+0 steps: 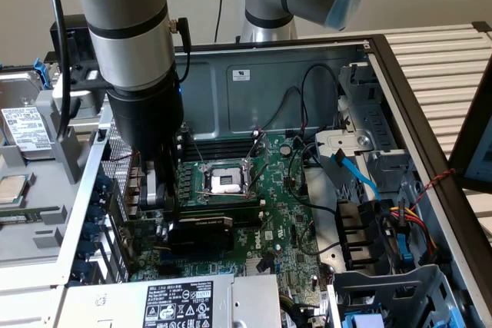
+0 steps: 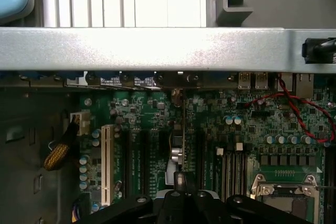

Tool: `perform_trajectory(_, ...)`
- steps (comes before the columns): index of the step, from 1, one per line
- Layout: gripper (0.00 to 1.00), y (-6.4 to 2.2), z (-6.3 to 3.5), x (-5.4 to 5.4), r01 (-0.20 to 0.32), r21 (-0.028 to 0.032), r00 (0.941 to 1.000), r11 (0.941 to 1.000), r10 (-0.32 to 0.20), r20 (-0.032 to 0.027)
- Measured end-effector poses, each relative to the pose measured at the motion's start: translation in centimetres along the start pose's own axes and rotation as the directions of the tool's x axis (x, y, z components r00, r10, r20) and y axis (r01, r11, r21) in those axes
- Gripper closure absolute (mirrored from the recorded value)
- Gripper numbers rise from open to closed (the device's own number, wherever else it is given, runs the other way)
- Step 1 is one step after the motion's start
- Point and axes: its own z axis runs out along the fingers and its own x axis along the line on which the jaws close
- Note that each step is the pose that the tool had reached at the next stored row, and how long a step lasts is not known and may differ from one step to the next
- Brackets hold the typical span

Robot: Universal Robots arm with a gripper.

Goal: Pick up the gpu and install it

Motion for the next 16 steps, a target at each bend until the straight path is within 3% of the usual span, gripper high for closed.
perform_trajectory(16, 0.89, 0.0, 0.06, 0.0, -0.005, 0.0001, 1.0, 1.0, 0.005, -0.0001)
